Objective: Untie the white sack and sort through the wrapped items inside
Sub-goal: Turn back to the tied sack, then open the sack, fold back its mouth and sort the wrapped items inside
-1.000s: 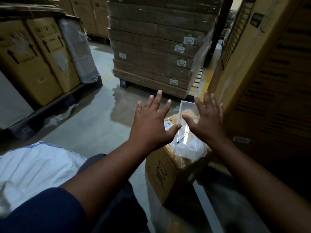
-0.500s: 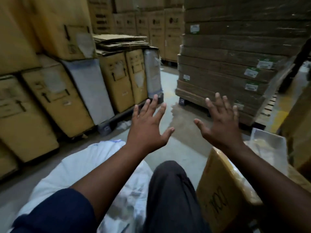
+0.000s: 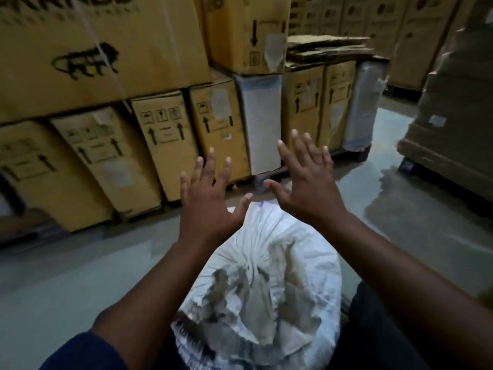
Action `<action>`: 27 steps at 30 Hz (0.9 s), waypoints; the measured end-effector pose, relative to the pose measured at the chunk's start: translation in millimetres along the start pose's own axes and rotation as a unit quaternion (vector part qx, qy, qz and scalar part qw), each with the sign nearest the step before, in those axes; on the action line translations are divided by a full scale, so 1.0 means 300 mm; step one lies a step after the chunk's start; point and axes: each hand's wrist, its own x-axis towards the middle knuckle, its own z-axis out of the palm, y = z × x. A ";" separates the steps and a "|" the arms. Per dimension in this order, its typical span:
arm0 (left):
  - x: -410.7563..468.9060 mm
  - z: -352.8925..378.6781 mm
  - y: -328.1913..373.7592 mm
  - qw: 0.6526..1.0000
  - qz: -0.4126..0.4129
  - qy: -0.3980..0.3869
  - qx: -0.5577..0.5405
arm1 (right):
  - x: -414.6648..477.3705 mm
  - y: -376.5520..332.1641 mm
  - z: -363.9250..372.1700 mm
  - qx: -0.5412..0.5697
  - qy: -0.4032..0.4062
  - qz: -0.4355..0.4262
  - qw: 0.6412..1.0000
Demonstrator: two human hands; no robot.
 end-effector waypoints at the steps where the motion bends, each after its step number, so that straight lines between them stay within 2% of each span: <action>1: -0.031 0.009 -0.031 1.000 -0.013 -0.002 0.000 | 0.000 -0.035 0.026 0.008 -0.004 -0.008 1.000; 6: -0.137 0.111 -0.102 0.998 -0.057 -0.024 0.002 | -0.034 -0.096 0.149 0.033 -0.021 -0.027 0.999; 14: -0.209 0.346 -0.144 0.995 -0.069 -0.073 -0.016 | -0.155 0.001 0.351 0.052 -0.074 -0.010 0.996; 17: -0.221 0.416 -0.186 0.991 -0.082 -0.097 -0.029 | -0.174 0.016 0.410 0.092 -0.114 0.005 0.989; 20: -0.178 0.441 -0.200 0.989 -0.087 -0.115 -0.035 | -0.134 0.001 0.420 0.153 -0.162 -0.043 0.974; 23: -0.150 0.436 -0.198 0.991 -0.080 -0.096 -0.044 | -0.135 0.000 0.379 0.202 -0.240 -0.108 0.943; 25: -0.146 0.439 -0.206 0.992 -0.077 -0.091 -0.043 | -0.153 0.013 0.351 0.213 -0.387 -0.125 0.888; 27: -0.154 0.447 -0.218 0.991 -0.084 -0.100 -0.042 | -0.188 0.034 0.352 0.170 -0.530 -0.120 0.822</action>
